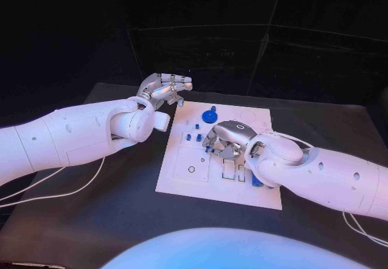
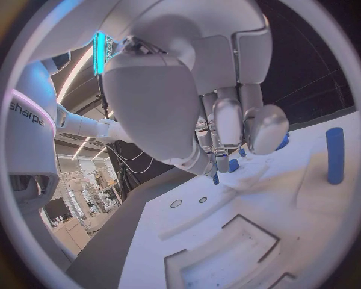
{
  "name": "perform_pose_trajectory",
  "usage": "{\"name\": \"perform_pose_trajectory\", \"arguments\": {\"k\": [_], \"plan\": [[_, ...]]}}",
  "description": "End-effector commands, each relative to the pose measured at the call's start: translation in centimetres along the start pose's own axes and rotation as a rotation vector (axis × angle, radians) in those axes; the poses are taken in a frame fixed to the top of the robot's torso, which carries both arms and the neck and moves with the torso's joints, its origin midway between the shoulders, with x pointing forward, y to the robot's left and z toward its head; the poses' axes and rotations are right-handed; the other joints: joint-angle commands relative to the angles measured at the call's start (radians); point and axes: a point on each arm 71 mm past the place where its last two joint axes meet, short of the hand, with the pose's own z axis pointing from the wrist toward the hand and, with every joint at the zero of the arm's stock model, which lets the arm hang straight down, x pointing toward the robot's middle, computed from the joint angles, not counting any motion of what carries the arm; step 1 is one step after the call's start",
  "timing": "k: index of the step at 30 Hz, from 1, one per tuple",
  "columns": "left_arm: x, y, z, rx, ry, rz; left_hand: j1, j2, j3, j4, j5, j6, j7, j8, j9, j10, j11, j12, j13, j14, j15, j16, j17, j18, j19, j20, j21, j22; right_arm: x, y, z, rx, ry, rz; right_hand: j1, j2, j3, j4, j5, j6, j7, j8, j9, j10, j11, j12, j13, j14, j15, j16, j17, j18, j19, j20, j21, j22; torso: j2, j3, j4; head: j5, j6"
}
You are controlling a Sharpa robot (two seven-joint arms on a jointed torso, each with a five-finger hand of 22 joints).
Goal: Assemble the parts on the task board
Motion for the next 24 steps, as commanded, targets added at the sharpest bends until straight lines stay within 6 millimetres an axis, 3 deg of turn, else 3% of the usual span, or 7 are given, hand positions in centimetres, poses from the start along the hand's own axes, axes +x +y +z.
{"name": "perform_pose_trajectory", "arguments": {"k": [1,7,24], "plan": [[0.2,-0.2,0.1,0.011,0.013,-0.011,-0.001,0.004,-0.006,0.001,0.001,-0.007,-0.003,0.004,-0.001,-0.009,0.001,0.006,0.002,-0.001,0.009,0.002,-0.001,0.014,-0.002,0.005,-0.002,-0.001,0.4,0.2,-0.1,-0.006,0.03,-0.018,-0.01,-0.001,0.001,-0.006,0.003,0.005,0.004,-0.002,0.001,0.006,0.003,-0.005,0.001,0.03,-0.006,0.004,0.001,-0.011,0.002,-0.005,0.002,-0.001,0.001,-0.0004,-0.0005,0.006,-0.002],[0.2,-0.1,0.1,0.009,0.013,-0.01,-0.003,0.005,-0.008,0.003,0.002,-0.008,-0.003,0.005,-0.002,-0.011,0.001,0.007,0.002,-0.002,0.009,0.002,-0.002,0.014,-0.003,0.006,-0.005,-0.003,0.7,0.4,-0.1,-0.012,0.038,-0.013,-0.011,-0.001,0.001,-0.006,0.003,0.005,0.004,-0.002,0.001,0.006,0.003,-0.005,0.001,0.03,-0.006,0.004,0.001,-0.011,0.002,-0.005,0.001,-0.001,0.0,-0.0001,0.0004,0.014,-0.007],[0.1,-0.1,0.2,0.006,0.014,-0.01,-0.003,0.005,-0.008,0.003,0.002,-0.008,-0.003,0.005,-0.002,-0.011,0.001,0.007,0.002,-0.002,0.009,0.002,-0.002,0.014,-0.003,0.006,-0.005,-0.003,1.4,1.1,0.1,-0.027,0.046,-0.001,-0.012,-0.001,0.002,-0.007,0.003,0.005,0.004,-0.003,0.001,0.006,0.004,-0.005,0.001,0.03,-0.006,0.004,0.001,-0.011,0.002,-0.005,0.002,-0.001,0.0,-0.0009,-0.0003,0.019,-0.012]]}}
